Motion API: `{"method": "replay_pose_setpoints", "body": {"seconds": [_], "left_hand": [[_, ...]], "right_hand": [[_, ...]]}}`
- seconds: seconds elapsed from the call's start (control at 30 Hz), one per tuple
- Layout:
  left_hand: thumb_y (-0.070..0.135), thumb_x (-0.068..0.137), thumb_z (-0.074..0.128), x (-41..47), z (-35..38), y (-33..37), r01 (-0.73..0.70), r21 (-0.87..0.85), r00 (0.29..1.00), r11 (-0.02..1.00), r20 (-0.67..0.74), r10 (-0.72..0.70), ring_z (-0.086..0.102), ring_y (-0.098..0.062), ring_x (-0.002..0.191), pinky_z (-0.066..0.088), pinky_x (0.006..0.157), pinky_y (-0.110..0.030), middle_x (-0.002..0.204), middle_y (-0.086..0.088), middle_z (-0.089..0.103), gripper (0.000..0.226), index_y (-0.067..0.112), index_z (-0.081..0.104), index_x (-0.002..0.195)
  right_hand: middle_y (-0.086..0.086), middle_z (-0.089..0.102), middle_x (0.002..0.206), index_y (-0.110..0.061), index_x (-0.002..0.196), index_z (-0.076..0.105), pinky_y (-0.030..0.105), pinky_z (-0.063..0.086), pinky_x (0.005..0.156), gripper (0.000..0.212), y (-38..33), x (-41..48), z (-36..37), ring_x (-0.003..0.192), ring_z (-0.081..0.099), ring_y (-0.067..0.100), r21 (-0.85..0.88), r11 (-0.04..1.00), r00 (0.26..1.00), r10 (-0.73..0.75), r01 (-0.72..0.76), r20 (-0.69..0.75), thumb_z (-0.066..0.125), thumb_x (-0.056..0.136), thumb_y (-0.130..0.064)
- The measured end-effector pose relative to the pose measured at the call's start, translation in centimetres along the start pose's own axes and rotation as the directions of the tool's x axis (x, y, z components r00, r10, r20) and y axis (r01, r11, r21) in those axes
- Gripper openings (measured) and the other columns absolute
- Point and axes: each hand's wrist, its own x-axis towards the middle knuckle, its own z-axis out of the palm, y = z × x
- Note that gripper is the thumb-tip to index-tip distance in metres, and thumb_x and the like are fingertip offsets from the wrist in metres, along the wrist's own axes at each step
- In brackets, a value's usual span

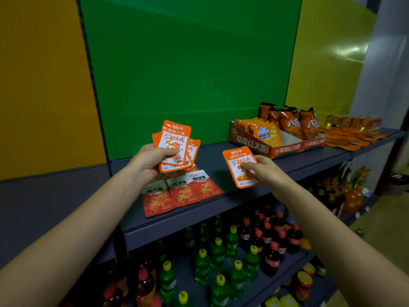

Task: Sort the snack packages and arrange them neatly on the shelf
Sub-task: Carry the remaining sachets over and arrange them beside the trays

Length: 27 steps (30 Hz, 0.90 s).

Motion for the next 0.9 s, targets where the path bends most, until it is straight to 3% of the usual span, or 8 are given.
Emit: {"method": "replay_pose_setpoints", "body": {"seconds": [0.17,0.23,0.4,0.6,0.67,0.83,0.9], "left_hand": [[-0.005,0.083,0.061,5.0,2.7,0.3,-0.02,0.028,1.0,0.999,-0.016,0.021,0.065,-0.009,0.043,0.055,0.042,-0.022,0.064,-0.004,0.07,0.014,0.009,0.059,0.083],[-0.003,0.083,0.062,6.7,3.5,0.3,-0.013,0.048,1.0,0.999,-0.027,0.014,0.067,-0.012,0.049,0.056,0.045,-0.025,0.072,-0.005,0.07,0.013,0.01,0.06,0.084],[-0.002,0.082,0.063,9.5,4.0,0.4,-0.005,0.084,0.994,0.996,-0.11,0.015,0.067,-0.012,0.046,0.057,0.047,-0.025,0.083,-0.009,0.067,0.013,0.01,0.06,0.084],[-0.001,0.082,0.064,11.0,3.4,0.4,0.006,0.082,0.97,0.997,-0.243,0.014,0.067,-0.011,0.045,0.056,0.045,-0.022,0.071,-0.006,0.071,0.012,0.01,0.059,0.084],[-0.001,0.082,0.064,11.2,3.3,0.4,0.004,0.072,0.962,0.997,-0.272,0.016,0.067,-0.012,0.045,0.055,0.043,-0.022,0.059,-0.002,0.071,0.012,0.01,0.059,0.085],[0.0,0.082,0.064,11.7,3.7,0.6,0.002,0.064,0.943,0.998,-0.333,0.019,0.068,-0.014,0.046,0.054,0.042,-0.022,0.061,-0.005,0.072,0.011,0.009,0.059,0.087],[0.0,0.082,0.064,12.1,4.0,0.6,-0.003,0.062,0.939,0.998,-0.344,0.024,0.068,-0.014,0.047,0.055,0.044,-0.023,0.063,-0.006,0.072,0.01,0.008,0.059,0.087]], "right_hand": [[0.011,0.062,0.118,-0.013,0.108,0.049,0.037,0.047,0.09,0.018,1.1,6.4,0.1,0.1,0.061,0.022,-0.183,0.983,0.997,0.005,0.008,0.074,0.049,0.091,-0.021],[0.012,0.062,0.121,-0.011,0.112,0.05,0.04,0.049,0.095,0.023,1.2,9.0,0.3,0.104,0.062,0.024,-0.213,0.977,0.993,0.005,0.02,0.116,0.05,0.09,-0.018],[0.011,0.061,0.122,-0.008,0.122,0.049,0.039,0.051,0.096,0.031,1.2,14.3,2.0,0.107,0.064,0.024,-0.235,0.972,0.976,0.039,0.013,0.216,0.055,0.093,-0.016],[0.011,0.062,0.124,-0.007,0.119,0.052,0.039,0.048,0.097,0.034,2.2,19.9,4.9,0.11,0.061,0.026,-0.367,0.927,0.963,0.021,0.082,0.269,0.057,0.091,-0.025],[0.009,0.061,0.124,-0.009,0.118,0.054,0.035,0.047,0.092,0.037,2.2,21.3,5.4,0.111,0.059,0.026,-0.465,0.876,0.966,-0.002,0.126,0.257,0.056,0.09,-0.033],[0.012,0.059,0.124,-0.008,0.116,0.056,0.032,0.042,0.081,0.048,1.7,23.7,6.3,0.114,0.055,0.031,-0.694,0.662,0.949,-0.088,0.283,0.302,0.05,0.09,-0.047],[0.013,0.058,0.125,-0.007,0.118,0.057,0.032,0.043,0.083,0.052,1.6,24.2,6.6,0.115,0.055,0.032,-0.73,0.592,0.935,-0.138,0.342,0.327,0.048,0.09,-0.05]]}}
